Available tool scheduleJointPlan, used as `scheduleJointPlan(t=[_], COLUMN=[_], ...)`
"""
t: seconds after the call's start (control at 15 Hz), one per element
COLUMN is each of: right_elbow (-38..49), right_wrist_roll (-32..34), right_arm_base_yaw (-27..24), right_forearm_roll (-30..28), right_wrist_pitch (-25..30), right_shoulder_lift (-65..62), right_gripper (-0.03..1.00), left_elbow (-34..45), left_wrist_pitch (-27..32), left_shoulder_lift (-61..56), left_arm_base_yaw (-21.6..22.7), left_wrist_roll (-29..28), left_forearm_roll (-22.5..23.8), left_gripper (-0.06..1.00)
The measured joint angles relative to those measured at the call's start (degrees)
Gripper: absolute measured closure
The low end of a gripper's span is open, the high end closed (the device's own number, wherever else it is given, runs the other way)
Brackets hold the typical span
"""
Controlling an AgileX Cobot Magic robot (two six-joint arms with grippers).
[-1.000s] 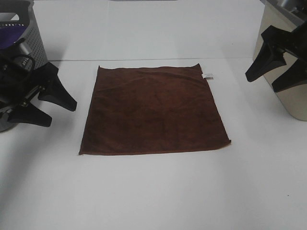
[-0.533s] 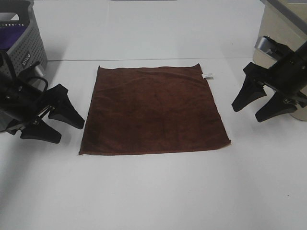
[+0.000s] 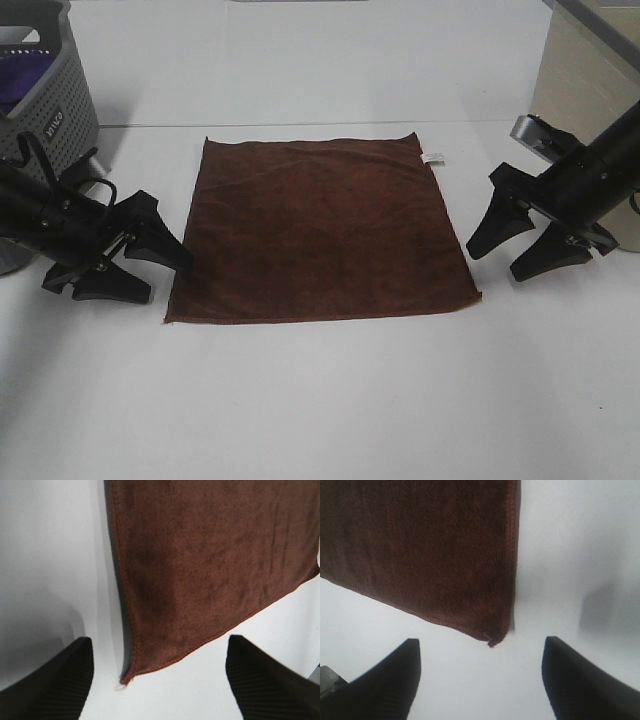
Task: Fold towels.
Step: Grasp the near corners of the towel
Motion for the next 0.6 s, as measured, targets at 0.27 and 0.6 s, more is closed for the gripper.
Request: scheduleJointPlan(t=[0.27, 0.6], right_elbow=[-0.06, -0.06], right_wrist_roll=[-1.2, -4.13], right_arm_base_yaw=[0.0, 0.0], right_forearm_roll=[1.26, 4.81], right_wrist_pitch=[-1.15, -1.2], right_shoulder_lift=[2.29, 3.15], right_gripper=[0.3, 0.3], left_elbow=[-0.23, -0.63], left_wrist_pitch=[0.34, 2.46], left_shoulder_lift=[1.78, 3.5], left_arm_base_yaw=[0.0, 0.0], left_wrist_roll=[1.32, 1.78], left_forearm_roll=[-2.41, -5.44], left_gripper=[0.26, 0.26])
